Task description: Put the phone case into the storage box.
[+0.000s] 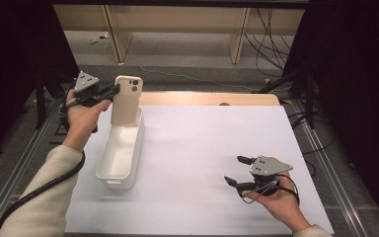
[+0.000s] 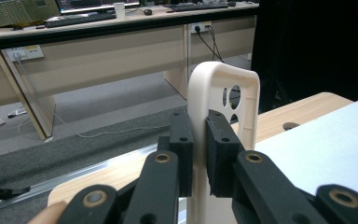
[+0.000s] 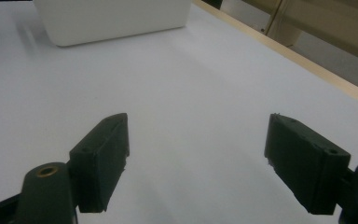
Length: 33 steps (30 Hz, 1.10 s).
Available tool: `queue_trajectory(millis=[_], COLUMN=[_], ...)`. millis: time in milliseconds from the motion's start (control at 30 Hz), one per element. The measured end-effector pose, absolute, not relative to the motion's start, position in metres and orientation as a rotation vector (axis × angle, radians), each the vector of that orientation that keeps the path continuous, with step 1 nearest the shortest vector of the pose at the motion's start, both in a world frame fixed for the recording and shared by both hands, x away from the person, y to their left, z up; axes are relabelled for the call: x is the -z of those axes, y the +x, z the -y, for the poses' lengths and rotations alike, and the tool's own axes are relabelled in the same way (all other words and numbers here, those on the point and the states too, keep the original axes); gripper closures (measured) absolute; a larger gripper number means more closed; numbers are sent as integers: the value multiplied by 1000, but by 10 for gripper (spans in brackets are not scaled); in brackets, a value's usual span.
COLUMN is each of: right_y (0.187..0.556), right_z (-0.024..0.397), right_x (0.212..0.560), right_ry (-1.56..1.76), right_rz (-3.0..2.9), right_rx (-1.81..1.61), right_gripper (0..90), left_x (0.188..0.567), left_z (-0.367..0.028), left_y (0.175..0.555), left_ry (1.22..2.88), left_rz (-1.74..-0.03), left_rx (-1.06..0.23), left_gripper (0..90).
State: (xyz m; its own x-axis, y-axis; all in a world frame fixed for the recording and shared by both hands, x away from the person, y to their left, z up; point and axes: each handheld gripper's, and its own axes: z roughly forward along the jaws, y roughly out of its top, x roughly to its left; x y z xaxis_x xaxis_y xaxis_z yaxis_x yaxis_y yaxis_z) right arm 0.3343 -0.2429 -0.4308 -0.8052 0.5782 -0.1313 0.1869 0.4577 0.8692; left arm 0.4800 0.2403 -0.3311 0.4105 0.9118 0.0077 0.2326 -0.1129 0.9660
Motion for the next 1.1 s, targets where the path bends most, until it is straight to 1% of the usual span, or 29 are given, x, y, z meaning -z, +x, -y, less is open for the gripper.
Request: queue_trajectory(millis=[1100], right_y=[335], right_z=[243], right_x=[431], right_ry=[647], right_rz=[-2301], right_rx=[-1303], right_gripper=[232], left_x=[334], left_z=[-241], left_y=[487], left_ry=[1605], left_rz=[-1044], left_rx=[-797], left_gripper=[821])
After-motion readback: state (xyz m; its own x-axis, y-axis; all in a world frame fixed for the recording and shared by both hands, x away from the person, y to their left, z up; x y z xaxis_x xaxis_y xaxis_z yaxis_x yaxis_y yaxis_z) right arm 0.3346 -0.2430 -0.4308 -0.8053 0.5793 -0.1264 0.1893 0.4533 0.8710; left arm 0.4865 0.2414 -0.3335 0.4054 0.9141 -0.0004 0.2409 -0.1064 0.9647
